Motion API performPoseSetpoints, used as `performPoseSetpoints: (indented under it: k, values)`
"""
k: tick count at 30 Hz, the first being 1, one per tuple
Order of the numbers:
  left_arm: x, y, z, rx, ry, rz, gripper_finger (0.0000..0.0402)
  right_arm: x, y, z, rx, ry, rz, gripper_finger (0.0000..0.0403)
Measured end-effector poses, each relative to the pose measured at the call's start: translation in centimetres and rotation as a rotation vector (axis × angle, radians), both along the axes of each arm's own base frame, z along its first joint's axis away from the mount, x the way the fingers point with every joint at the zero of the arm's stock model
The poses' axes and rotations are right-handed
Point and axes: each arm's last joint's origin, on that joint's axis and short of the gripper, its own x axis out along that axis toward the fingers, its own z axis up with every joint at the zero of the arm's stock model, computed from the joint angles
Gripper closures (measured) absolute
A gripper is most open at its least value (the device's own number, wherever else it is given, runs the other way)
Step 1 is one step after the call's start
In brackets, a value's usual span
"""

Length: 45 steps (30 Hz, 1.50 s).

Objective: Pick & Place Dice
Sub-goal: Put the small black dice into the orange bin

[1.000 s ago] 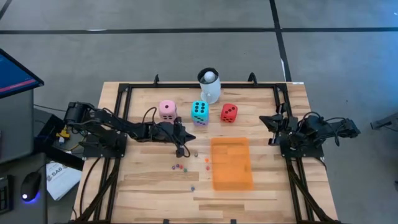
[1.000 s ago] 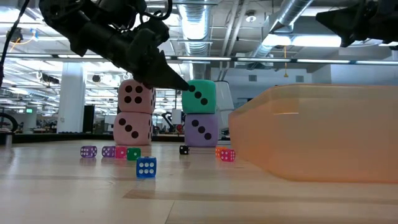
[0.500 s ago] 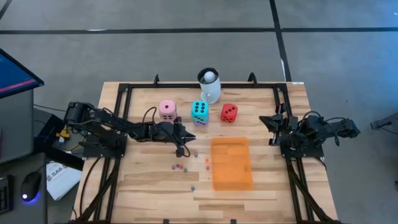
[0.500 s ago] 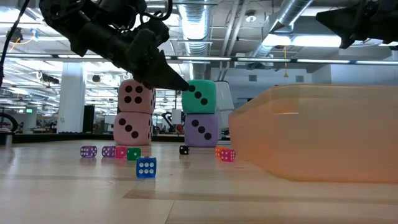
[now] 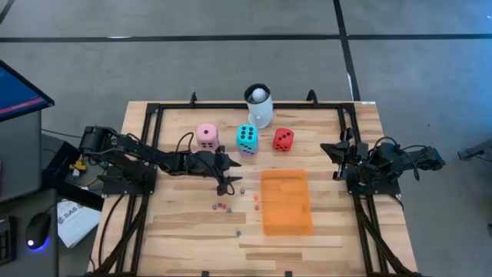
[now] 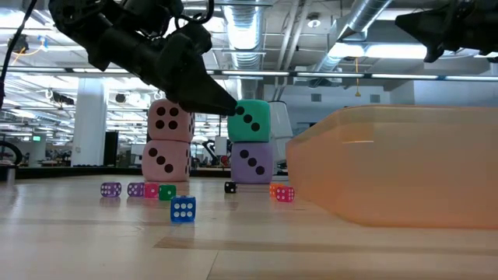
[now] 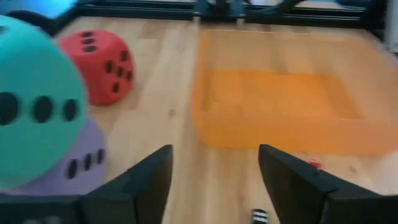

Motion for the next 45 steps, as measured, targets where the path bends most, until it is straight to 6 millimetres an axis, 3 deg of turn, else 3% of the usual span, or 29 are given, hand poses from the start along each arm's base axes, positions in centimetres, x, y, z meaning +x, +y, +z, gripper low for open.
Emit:
performPoseSetpoints:
  k: [6, 18, 33, 45]
  values:
    - [0.0, -0.1, 0.0, -0.020, 0.002, -0.044, 0.0132, 0.0, 0.0, 0.0, -0.002, 0.001, -0.002, 0.0403]
    - [-0.1, -2.5, -0.3, 0.021, 0.009, -0.052, 0.0150, 0.0, 0.0, 0.0, -0.003, 0.001, -0.002, 0.0403]
    - [1.3, -3.3, -6.4, 0.030, 0.128, -0.040, 0.0151, 0.0, 0.0, 0.0, -0.003, 0.001, -0.002, 0.0403]
    - [2.5, -3.6, -8.7, 0.020, 0.162, -0.037, 0.0157, 0.0, 0.0, 0.0, -0.003, 0.001, -0.002, 0.0403]
